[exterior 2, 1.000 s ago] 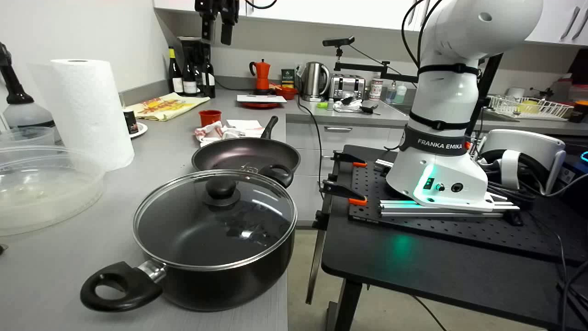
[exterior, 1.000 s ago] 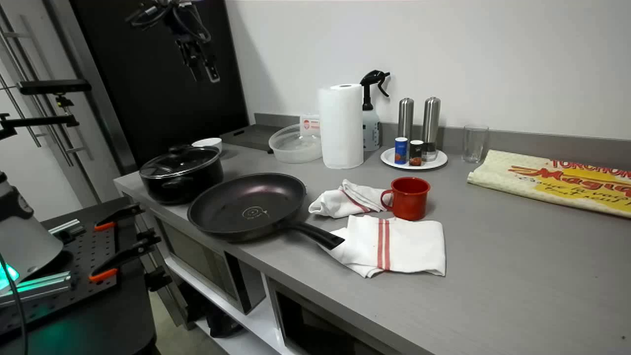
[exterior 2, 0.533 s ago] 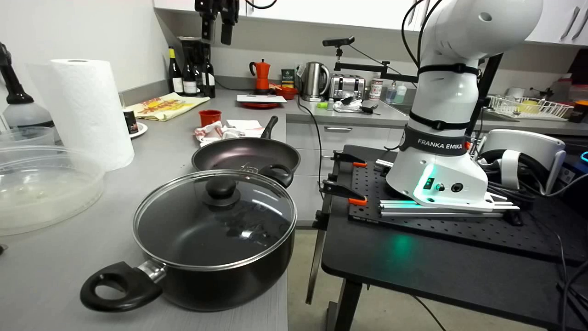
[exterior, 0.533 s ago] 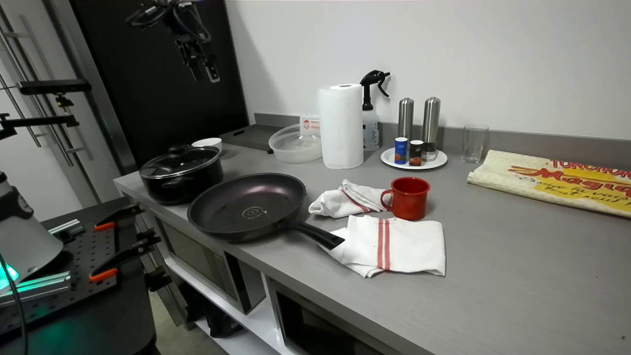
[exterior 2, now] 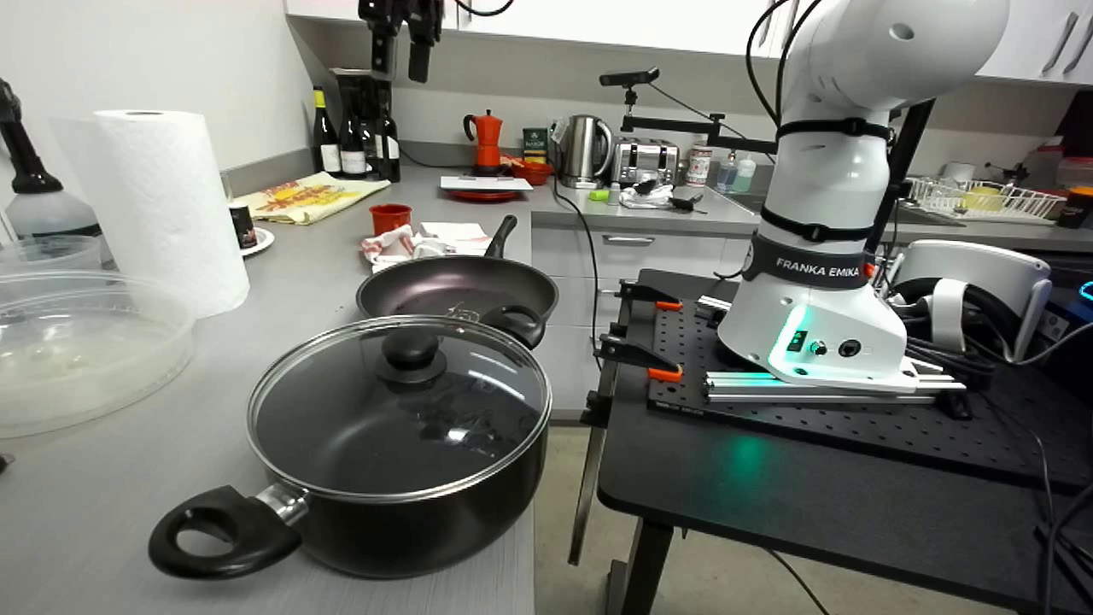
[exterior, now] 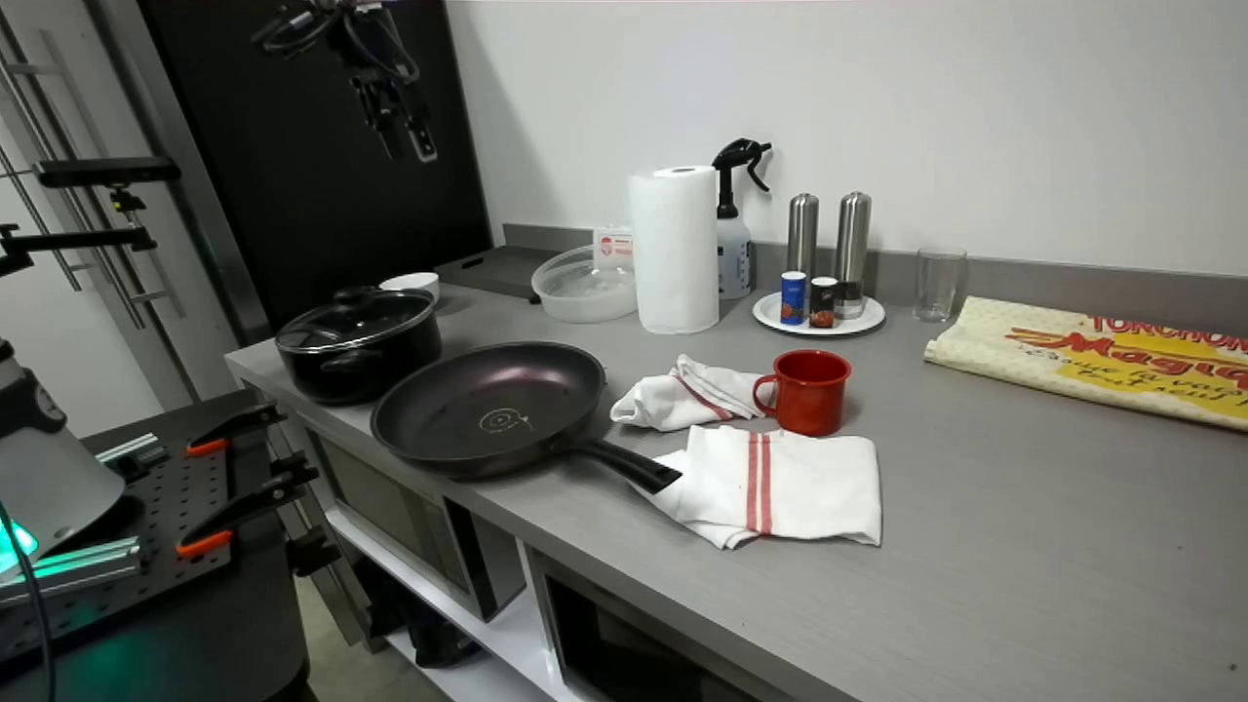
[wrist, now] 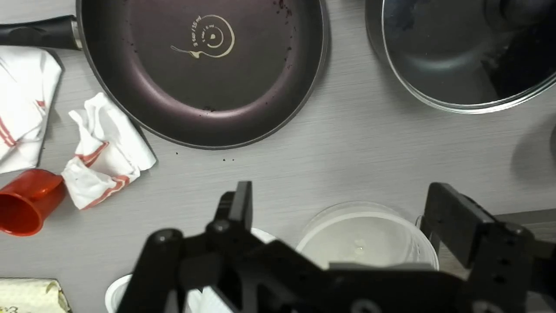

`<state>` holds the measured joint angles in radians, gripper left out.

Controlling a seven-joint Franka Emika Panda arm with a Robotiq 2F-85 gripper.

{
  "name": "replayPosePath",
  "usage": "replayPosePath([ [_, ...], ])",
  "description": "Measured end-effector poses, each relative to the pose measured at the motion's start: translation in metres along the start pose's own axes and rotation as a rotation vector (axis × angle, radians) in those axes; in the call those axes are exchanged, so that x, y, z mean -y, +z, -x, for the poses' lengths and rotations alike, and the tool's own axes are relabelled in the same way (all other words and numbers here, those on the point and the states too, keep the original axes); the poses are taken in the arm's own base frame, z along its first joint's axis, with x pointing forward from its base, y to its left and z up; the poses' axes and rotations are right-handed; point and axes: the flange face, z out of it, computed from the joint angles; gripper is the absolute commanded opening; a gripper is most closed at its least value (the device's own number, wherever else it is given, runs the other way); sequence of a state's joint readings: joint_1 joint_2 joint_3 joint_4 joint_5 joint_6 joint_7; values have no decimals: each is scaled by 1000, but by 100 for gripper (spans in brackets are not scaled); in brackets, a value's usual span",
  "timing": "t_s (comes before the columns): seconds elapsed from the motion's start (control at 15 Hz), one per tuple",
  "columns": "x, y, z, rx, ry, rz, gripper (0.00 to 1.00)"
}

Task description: Use the white and red towel on the left to wipe the black pan

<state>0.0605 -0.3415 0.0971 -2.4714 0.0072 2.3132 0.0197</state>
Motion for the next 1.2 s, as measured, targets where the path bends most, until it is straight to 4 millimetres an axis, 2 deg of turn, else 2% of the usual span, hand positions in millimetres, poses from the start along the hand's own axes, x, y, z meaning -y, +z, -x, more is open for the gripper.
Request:
replayPosePath([
  [0.13,-5,0,-15,-3,28,-3,100],
  [0.33,-24,8,-54,10,100,-10,100],
  [0.73,-89,59,-124,105,294,-5,100],
  [0.93,-124,83,-148,143,395,10,100],
  [1.2,-170,109,-166,195,511,8,100],
])
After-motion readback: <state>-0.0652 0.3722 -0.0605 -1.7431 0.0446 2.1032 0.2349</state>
